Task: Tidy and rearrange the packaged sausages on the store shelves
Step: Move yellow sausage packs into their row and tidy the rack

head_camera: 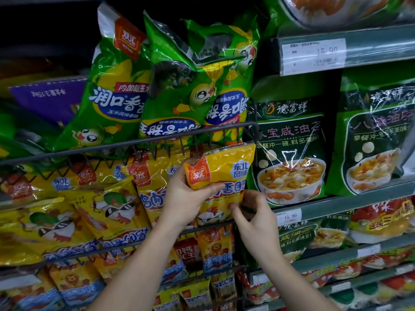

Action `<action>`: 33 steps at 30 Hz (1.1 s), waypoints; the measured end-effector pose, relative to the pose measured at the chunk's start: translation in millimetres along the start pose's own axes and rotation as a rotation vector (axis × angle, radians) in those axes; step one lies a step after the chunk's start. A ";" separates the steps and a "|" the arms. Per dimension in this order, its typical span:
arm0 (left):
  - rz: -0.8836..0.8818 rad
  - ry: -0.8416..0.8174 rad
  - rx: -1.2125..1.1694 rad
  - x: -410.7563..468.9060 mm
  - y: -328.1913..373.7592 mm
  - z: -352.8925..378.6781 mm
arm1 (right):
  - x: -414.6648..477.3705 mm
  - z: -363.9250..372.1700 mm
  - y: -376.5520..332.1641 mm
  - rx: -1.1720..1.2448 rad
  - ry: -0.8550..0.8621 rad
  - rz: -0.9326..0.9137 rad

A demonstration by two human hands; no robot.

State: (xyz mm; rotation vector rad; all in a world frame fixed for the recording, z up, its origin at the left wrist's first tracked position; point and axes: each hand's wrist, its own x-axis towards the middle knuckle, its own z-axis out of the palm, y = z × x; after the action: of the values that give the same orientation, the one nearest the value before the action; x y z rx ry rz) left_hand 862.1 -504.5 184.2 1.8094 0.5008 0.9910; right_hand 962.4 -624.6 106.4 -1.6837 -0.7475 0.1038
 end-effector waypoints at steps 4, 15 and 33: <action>0.014 -0.008 0.092 3.5 -3.6 1.1 | 0.4 0.3 3.3 -0.073 0.028 0.020; 0.043 0.158 0.148 4.2 -4.0 16.3 | 10.5 5.9 -9.4 -0.289 0.194 -0.276; 0.075 0.144 0.057 -7.8 -0.8 15.7 | 28.4 11.8 0.9 -0.254 0.126 -0.219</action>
State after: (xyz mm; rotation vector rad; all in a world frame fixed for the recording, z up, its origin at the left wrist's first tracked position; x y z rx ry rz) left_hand 870.3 -518.4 177.3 1.8265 0.5575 1.1756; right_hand 979.7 -599.7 111.6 -1.8154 -0.8721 -0.2586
